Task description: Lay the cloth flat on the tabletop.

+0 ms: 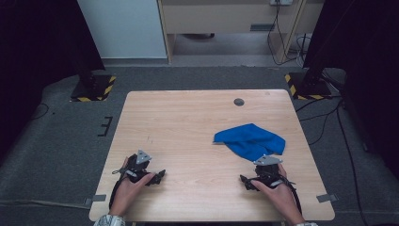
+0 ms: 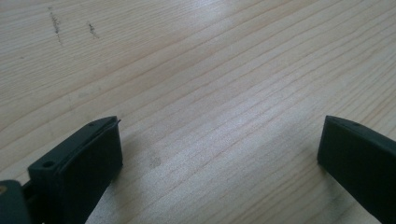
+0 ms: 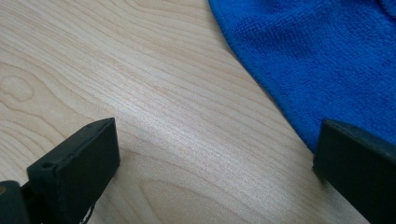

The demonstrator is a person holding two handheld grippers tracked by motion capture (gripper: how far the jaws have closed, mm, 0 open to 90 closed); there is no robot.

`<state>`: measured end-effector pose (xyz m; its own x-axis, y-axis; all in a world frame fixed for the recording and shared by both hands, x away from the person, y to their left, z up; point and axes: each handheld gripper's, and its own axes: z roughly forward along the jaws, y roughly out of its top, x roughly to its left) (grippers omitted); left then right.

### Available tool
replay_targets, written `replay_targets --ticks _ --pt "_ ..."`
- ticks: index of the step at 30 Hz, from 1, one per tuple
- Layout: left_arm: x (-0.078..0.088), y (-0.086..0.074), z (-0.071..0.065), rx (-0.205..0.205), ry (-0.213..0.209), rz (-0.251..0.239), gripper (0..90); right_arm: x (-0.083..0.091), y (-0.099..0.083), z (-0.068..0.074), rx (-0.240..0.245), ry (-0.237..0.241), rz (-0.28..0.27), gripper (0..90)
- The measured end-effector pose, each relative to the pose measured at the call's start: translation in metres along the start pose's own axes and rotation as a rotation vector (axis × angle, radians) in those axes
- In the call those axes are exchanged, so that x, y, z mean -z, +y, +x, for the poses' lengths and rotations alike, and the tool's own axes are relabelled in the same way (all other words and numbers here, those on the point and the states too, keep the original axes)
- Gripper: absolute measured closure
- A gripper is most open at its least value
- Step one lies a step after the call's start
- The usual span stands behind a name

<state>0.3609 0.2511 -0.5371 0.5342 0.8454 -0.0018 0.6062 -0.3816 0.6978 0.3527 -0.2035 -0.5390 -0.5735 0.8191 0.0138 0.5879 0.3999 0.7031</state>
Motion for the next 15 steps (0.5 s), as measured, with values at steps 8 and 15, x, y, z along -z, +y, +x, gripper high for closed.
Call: replay_targets --ticks 8,15 --pt "0.0000 0.0001 0.0000 0.000 0.000 0.000 0.0 -0.0002 0.0002 0.0000 0.000 0.001 -0.001 0.7" --pt "0.0000 0.0001 0.0001 -0.001 0.000 0.000 0.0 0.0005 0.0004 0.0003 -0.001 0.001 -0.013 5.0"
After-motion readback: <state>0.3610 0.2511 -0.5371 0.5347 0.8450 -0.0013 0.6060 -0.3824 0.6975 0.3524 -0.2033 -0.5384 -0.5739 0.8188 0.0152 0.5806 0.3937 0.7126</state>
